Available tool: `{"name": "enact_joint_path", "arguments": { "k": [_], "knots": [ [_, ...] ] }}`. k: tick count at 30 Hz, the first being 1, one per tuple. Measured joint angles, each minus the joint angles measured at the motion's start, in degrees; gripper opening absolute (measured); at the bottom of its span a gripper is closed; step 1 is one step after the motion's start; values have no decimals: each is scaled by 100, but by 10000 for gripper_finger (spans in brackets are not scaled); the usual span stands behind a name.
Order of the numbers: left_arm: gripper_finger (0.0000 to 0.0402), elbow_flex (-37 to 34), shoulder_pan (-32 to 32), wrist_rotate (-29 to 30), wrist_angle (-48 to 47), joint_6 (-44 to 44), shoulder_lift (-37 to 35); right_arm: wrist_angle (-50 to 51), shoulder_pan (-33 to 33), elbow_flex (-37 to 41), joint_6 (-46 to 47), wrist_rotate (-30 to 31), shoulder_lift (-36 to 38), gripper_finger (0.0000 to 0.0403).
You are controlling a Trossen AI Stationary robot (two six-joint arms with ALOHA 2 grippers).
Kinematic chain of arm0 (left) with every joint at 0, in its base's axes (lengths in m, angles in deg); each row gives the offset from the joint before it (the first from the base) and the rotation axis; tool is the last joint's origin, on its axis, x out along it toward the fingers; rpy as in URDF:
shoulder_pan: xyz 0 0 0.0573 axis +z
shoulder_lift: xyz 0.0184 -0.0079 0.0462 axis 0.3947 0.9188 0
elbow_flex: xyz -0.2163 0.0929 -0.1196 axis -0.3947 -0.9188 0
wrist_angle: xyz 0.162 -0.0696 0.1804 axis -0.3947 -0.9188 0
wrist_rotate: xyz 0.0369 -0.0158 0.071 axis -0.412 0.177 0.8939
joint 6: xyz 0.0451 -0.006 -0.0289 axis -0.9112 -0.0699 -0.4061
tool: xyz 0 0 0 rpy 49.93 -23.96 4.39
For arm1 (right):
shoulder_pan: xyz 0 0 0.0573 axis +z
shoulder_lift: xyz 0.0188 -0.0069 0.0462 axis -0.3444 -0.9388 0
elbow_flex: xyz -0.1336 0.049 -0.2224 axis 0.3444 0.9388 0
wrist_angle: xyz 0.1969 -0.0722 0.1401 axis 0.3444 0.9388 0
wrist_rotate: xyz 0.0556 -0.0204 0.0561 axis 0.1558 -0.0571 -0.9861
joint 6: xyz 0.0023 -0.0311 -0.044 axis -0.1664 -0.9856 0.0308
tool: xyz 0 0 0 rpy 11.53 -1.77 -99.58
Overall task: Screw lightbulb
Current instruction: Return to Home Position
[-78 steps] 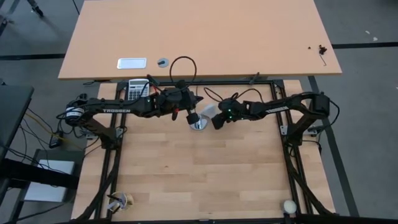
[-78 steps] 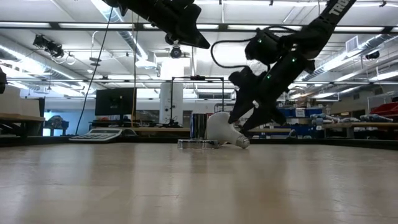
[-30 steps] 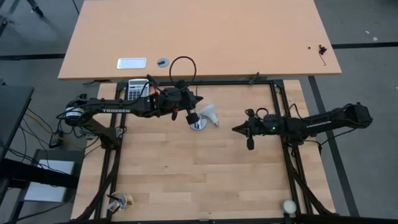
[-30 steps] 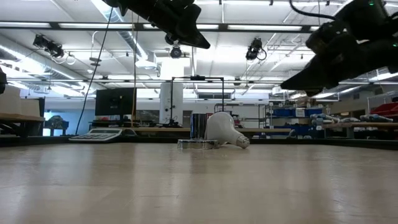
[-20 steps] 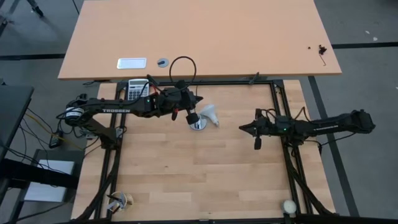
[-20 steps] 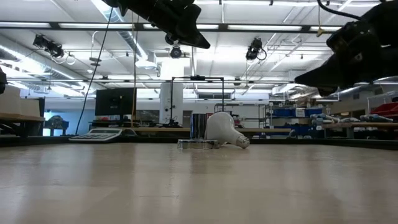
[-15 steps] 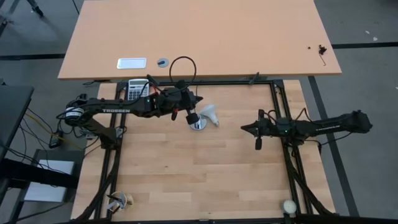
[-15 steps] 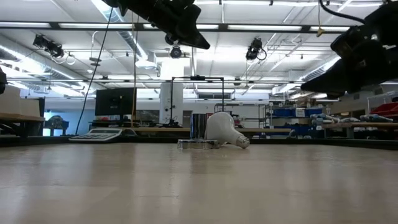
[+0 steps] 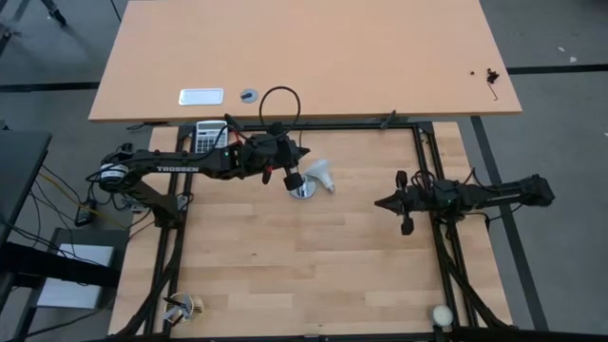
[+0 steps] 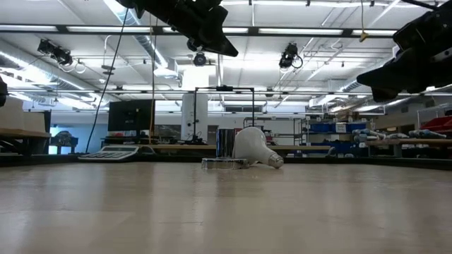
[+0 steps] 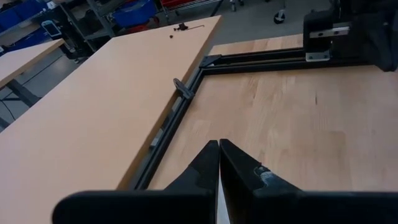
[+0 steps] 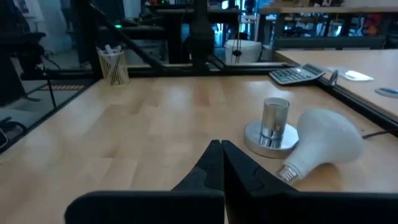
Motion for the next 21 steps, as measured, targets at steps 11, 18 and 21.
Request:
{"name": "enact_joint_path", "arguments": {
  "k": [11, 18, 21],
  "knots": [
    [19, 0, -9, 2, -4, 2, 0, 41, -1494, 0, 10, -1294, 275, 0],
    [19, 0, -15, 2, -21, 2, 0, 16, -1547, 0, -26, -1091, 584, 0],
    [19, 0, -15, 2, -20, 2, 0, 72, -1544, 0, -65, -1088, 756, 0]
  ]
}}
